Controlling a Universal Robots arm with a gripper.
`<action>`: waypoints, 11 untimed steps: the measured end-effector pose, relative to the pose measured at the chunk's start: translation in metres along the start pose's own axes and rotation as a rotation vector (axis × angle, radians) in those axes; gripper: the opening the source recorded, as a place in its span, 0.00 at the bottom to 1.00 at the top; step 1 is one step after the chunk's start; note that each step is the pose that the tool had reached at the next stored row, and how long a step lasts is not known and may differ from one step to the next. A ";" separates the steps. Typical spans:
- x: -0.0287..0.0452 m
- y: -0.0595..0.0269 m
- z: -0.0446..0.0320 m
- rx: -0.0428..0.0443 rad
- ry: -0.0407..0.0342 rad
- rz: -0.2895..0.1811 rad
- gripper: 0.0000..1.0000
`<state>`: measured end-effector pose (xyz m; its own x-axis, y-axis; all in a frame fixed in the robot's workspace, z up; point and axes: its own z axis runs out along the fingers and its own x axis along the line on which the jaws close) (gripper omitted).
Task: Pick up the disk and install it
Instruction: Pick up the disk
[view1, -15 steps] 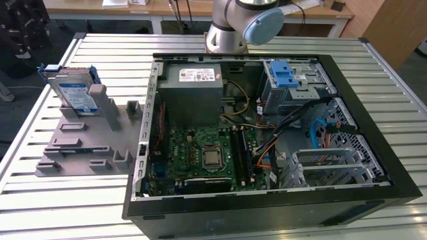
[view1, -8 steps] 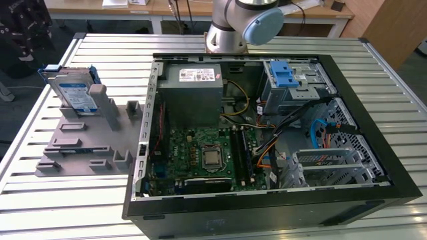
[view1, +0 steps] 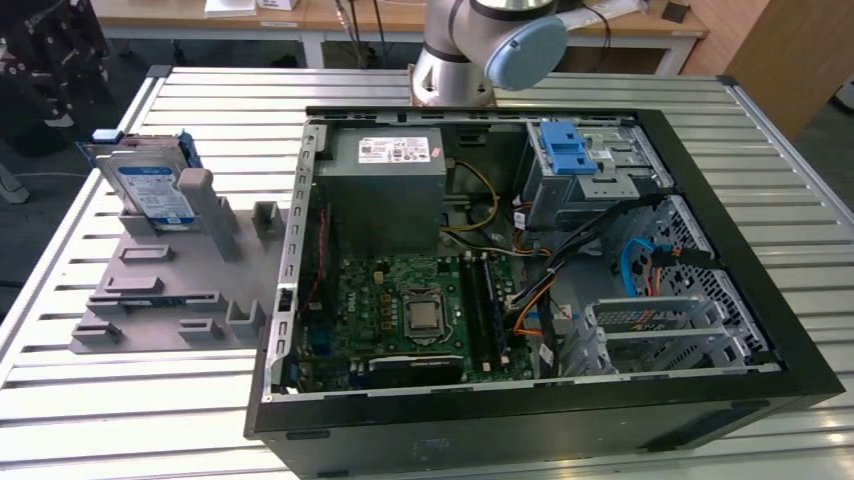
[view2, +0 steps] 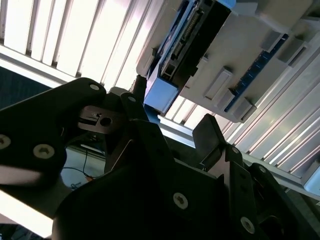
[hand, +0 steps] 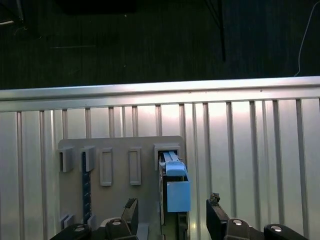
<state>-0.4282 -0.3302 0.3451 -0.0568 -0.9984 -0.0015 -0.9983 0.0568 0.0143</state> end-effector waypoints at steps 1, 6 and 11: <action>0.0000 0.0003 0.0014 0.0002 0.0000 0.000 0.65; -0.0002 0.0011 0.0065 0.0003 0.0000 0.000 0.65; -0.0004 0.0011 0.0094 0.0003 -0.0001 0.000 0.65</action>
<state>-0.4294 -0.3297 0.3357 -0.0569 -0.9984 -0.0016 -0.9983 0.0568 0.0140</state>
